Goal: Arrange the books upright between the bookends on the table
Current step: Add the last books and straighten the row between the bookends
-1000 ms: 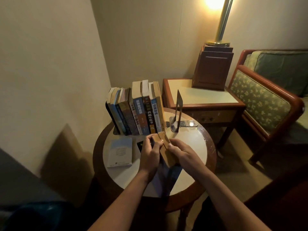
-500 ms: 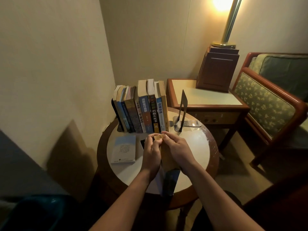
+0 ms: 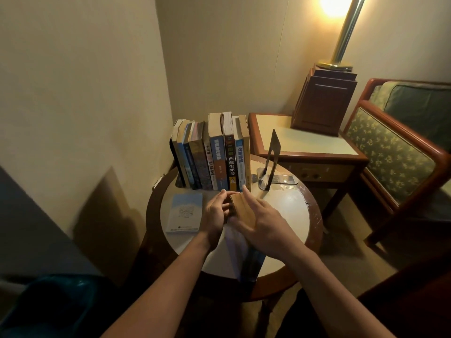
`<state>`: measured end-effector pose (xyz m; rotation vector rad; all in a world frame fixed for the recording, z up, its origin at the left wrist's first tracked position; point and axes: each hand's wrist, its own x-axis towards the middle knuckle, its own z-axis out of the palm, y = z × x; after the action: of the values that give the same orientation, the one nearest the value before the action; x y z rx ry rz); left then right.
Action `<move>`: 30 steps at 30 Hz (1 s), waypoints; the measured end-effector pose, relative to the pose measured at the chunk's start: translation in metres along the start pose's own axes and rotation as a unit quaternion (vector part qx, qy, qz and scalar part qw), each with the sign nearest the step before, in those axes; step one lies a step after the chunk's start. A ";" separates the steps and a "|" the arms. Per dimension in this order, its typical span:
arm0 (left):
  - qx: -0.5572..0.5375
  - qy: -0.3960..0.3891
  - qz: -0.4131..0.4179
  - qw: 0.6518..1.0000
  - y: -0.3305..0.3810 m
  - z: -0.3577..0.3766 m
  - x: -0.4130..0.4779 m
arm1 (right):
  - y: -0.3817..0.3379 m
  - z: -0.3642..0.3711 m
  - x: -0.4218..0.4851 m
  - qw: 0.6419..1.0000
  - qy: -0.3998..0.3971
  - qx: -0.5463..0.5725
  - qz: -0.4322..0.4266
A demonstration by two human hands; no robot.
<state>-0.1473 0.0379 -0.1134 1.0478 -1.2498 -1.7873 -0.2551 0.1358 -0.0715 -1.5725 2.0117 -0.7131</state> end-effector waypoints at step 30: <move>0.675 0.026 0.051 0.736 -0.096 -0.121 0.077 | 0.043 -0.082 0.084 0.958 0.207 -0.200 -0.018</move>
<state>-0.0801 -0.0487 -0.2466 1.6301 -2.5623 -0.4728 -0.3582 0.0712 -0.0439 -1.8018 2.5686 -0.7287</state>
